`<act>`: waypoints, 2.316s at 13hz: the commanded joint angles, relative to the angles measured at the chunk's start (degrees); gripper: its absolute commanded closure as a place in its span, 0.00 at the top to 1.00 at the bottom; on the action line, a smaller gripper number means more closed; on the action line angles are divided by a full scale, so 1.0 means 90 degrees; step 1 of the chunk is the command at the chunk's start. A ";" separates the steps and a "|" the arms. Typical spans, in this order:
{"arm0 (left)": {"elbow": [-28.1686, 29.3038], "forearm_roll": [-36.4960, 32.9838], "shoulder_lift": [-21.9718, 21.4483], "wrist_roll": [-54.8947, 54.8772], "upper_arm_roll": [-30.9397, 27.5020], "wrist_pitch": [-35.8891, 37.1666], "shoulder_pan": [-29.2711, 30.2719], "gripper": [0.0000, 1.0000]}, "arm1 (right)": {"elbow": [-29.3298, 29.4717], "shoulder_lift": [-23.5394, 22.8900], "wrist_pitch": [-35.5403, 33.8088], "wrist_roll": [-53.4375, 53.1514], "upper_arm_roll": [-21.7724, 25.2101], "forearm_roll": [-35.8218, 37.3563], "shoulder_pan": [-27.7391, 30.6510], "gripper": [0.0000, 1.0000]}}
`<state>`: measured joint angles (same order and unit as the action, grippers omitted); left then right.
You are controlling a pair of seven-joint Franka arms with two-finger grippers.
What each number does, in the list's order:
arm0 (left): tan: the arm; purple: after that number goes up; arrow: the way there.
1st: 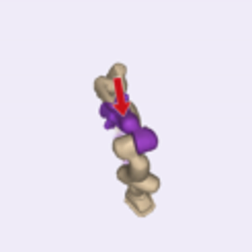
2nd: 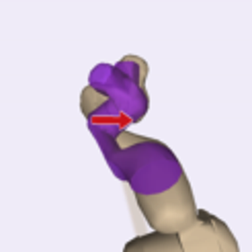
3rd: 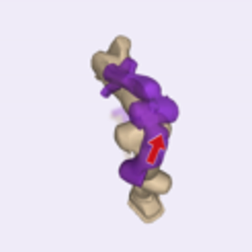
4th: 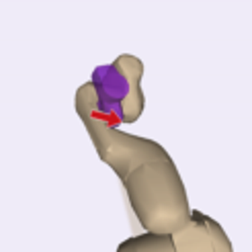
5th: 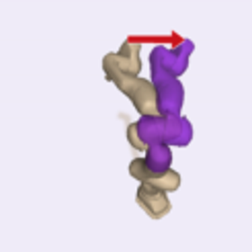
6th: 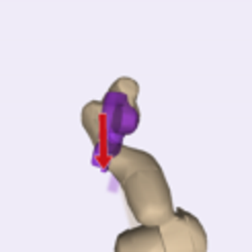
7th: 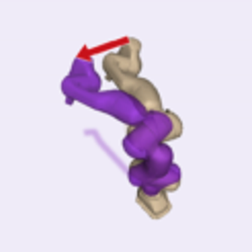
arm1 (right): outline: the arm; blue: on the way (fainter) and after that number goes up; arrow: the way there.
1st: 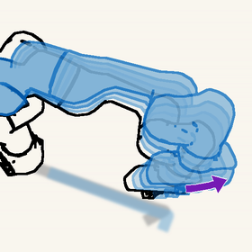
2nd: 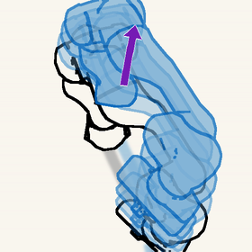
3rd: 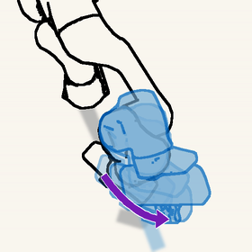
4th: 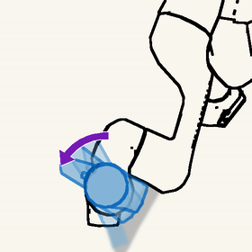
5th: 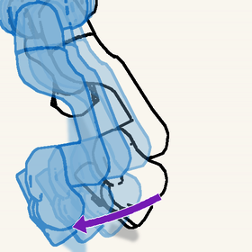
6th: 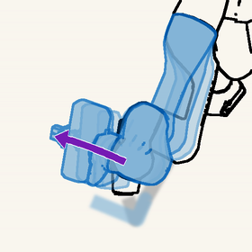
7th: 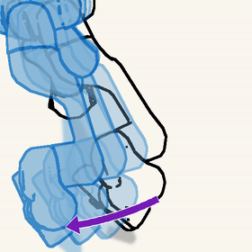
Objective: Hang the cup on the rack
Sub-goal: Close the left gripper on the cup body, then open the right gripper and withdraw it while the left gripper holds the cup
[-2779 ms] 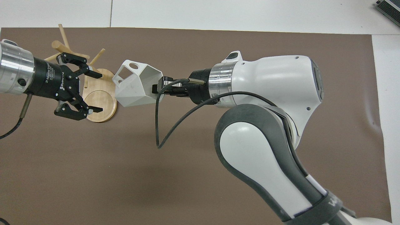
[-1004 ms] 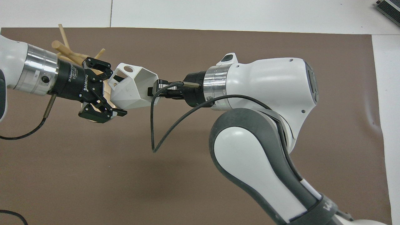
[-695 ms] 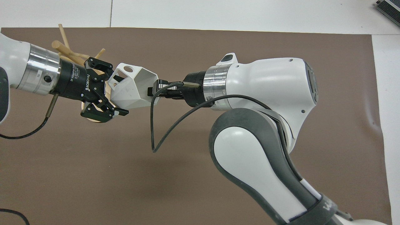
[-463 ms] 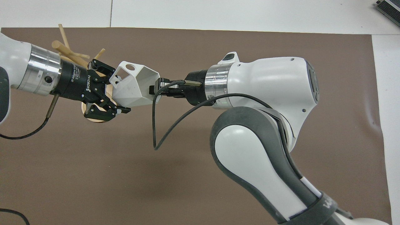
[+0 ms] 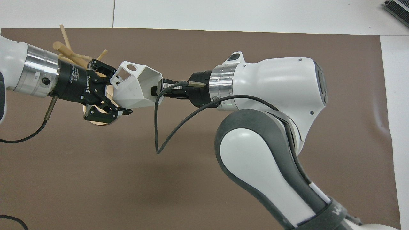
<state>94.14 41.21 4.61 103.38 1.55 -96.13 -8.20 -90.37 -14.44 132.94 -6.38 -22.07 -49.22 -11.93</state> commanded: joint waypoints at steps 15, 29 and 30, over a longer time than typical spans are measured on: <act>0.0126 0.0119 -0.0346 -0.0119 -0.0036 -0.0012 0.0032 0.00 | -0.0037 -0.0075 0.0198 -0.0121 -0.0038 0.0557 -0.0013 1.00; 0.0223 0.0275 -0.0424 -0.0149 -0.0016 0.0027 0.0022 0.00 | -0.0056 0.0413 -0.0298 -0.0180 -0.0038 0.0449 0.0974 1.00; 0.0223 0.0294 -0.0424 -0.0149 -0.0016 0.0027 0.0022 0.00 | -0.0076 0.0433 -0.0298 -0.0189 -0.0038 0.0449 0.0964 1.00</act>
<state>94.46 42.76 2.32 102.86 1.71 -96.28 -8.01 -90.14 -11.66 130.70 -6.63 -21.84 -45.65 -3.47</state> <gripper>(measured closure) 0.278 0.000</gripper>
